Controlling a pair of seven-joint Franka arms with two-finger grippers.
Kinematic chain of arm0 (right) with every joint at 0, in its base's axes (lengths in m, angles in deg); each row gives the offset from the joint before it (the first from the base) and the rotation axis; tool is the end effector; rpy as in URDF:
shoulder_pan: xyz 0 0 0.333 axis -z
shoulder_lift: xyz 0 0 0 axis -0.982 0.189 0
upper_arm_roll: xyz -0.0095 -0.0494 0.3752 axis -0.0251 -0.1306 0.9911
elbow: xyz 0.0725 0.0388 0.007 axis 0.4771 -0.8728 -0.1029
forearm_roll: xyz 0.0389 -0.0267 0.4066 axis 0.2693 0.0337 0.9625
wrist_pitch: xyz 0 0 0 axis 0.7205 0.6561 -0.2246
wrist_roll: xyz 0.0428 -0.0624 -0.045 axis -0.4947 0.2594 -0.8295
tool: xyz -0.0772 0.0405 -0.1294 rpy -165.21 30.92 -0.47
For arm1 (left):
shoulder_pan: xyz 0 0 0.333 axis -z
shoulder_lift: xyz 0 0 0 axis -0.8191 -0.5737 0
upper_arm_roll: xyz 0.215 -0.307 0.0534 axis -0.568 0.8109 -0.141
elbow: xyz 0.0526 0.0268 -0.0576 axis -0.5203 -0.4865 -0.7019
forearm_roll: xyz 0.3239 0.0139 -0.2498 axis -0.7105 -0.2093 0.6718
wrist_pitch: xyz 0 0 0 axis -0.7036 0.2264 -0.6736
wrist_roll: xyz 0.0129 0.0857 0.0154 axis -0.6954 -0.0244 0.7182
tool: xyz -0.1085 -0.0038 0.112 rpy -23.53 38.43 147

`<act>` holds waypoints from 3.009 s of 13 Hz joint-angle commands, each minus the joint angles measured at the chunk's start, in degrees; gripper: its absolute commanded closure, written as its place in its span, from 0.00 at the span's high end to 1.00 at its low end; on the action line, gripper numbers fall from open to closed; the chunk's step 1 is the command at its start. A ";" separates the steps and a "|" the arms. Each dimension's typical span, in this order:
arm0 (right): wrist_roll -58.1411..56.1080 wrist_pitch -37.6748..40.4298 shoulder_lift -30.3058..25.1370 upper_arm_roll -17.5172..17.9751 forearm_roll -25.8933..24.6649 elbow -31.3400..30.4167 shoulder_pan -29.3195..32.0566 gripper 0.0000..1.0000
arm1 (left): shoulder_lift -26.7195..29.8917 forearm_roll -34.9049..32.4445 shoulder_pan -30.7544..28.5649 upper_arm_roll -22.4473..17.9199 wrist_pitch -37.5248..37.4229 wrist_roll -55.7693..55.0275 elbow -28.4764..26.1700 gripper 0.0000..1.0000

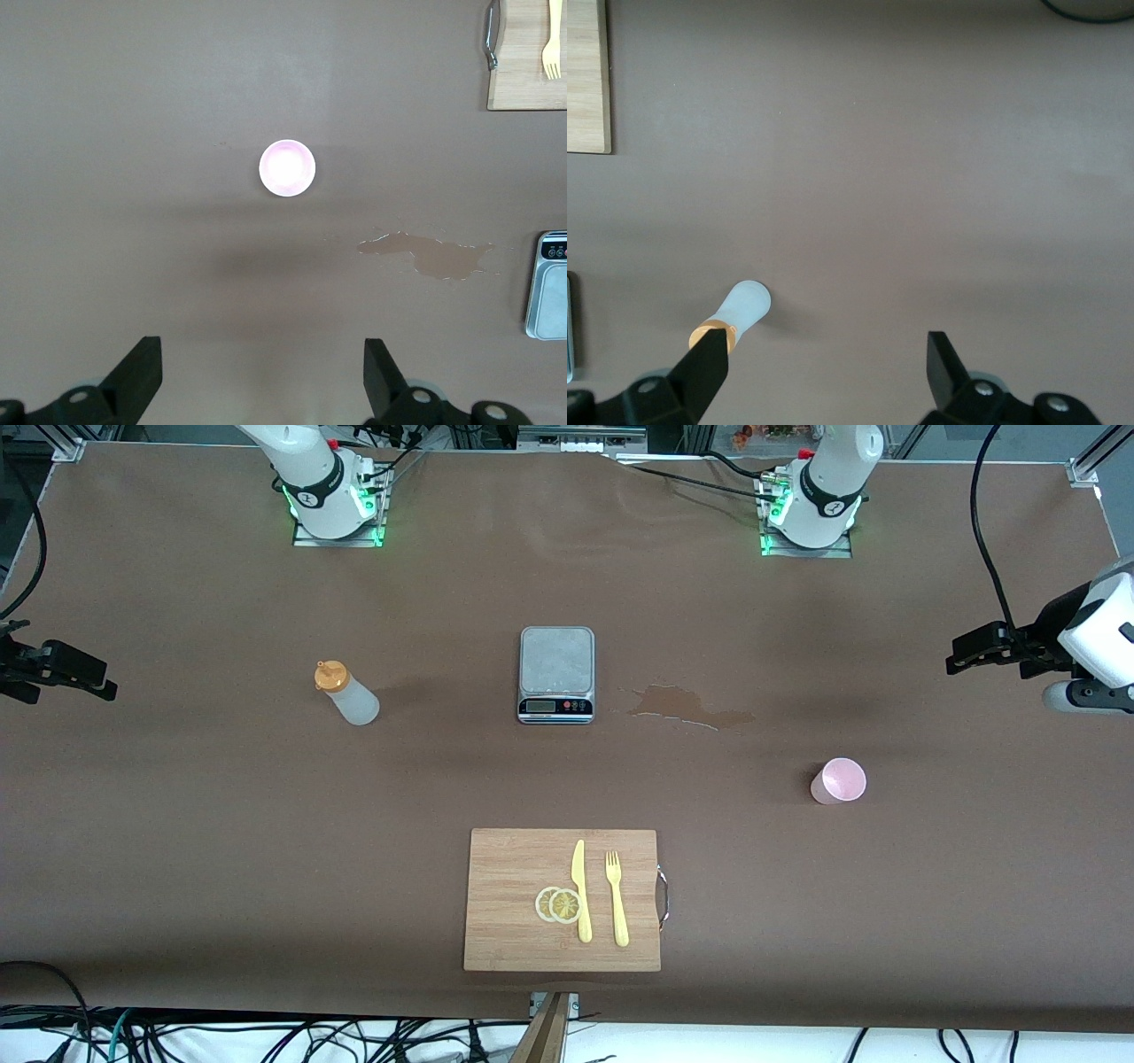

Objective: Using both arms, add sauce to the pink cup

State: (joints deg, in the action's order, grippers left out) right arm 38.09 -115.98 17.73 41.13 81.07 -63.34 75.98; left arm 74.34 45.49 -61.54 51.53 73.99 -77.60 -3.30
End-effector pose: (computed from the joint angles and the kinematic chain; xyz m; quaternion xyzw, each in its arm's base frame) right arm 0.6385 -0.0548 0.5995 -0.9997 -0.0197 -0.0062 0.0104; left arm 0.6016 -0.0004 0.5940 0.9973 -0.0009 -0.0683 0.0274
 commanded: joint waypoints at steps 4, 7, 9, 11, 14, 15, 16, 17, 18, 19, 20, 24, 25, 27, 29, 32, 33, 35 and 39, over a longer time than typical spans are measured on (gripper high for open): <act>1.06 0.77 -0.42 0.42 -0.57 0.38 -0.39 0.99 | -0.98 -1.22 -0.13 0.30 -0.67 1.18 1.72 1.00; 0.71 0.86 -0.42 0.42 -0.57 0.38 -0.39 0.99 | -0.98 -1.22 -0.04 0.30 -0.67 1.18 1.81 1.00; 0.70 0.94 -0.42 0.42 -0.57 0.29 -0.30 0.99 | -0.98 -1.22 -0.04 0.30 -0.67 1.09 1.81 1.00; 1.23 0.94 -0.42 0.42 -0.57 0.38 -0.30 0.99 | -0.98 -1.22 -0.04 0.30 -0.67 1.09 1.73 1.00; 1.32 0.94 -0.33 0.33 -0.22 0.29 -0.22 0.99 | -0.98 -1.22 -0.04 0.30 -0.67 1.00 1.72 1.00; 1.32 0.94 -0.33 0.33 -0.22 0.29 -0.30 0.99 | -0.98 -1.22 -0.04 0.30 -0.67 1.00 1.72 1.00; 1.41 1.03 -0.33 0.42 -0.22 0.29 -0.30 0.99 | -0.98 -1.13 -0.04 0.30 -0.67 1.09 1.72 1.00; 1.32 1.03 -0.33 0.42 -0.22 0.29 -0.30 0.99 | -1.06 -0.95 -0.04 0.30 -0.67 1.00 1.72 1.00; 1.32 1.12 -0.33 0.33 -0.22 0.29 -0.30 0.99 | -1.06 -0.86 0.04 0.30 -0.67 1.00 1.72 1.00; 1.32 1.12 -0.33 0.42 -0.22 0.29 -0.30 0.99 | -0.98 -0.86 0.04 0.30 -0.67 0.91 1.72 1.00; 1.32 1.12 -0.33 0.33 -0.22 0.21 -0.30 0.99 | -1.15 -0.86 0.13 0.30 -0.67 0.91 1.81 1.00; 1.41 1.12 -0.33 0.33 -0.22 0.12 -0.30 0.99 | -2.91 -1.04 0.04 0.39 -0.58 1.35 1.81 1.00; 1.41 1.12 -0.33 0.33 -0.22 0.12 -0.30 0.99 | -4.30 -1.04 -0.30 0.30 -0.23 1.44 1.81 1.00; 1.41 1.03 -0.33 0.42 -0.22 0.12 -0.30 0.99 | -6.15 -1.21 -0.39 0.30 1.69 1.44 1.46 1.00; 1.41 1.12 -0.33 0.33 -0.22 0.12 -0.30 0.99 | -8.17 -1.91 -0.13 0.30 5.72 1.53 -1.86 1.00; 1.41 1.12 -0.33 0.42 -0.22 0.12 -0.30 0.99 | -9.41 -4.64 -0.04 0.30 14.59 1.61 -8.19 1.00; 1.41 1.12 -0.33 0.42 -0.22 0.20 -0.39 1.00 | -9.94 -4.64 0.04 0.21 16.97 1.61 -9.60 1.00; 1.41 1.21 -0.33 0.42 -0.22 0.12 -0.30 0.99 | -11.51 -4.64 0.04 0.21 20.93 1.61 -11.71 1.00; 1.41 1.12 -0.33 0.33 -0.22 0.12 -0.30 0.99 | -14.50 -4.29 -0.13 0.12 31.39 1.53 -16.81 1.00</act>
State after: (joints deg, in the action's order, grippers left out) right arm 38.62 -115.53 17.78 41.37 81.07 -63.37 75.72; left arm 60.47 42.07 -61.55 51.62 101.64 -76.98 -17.90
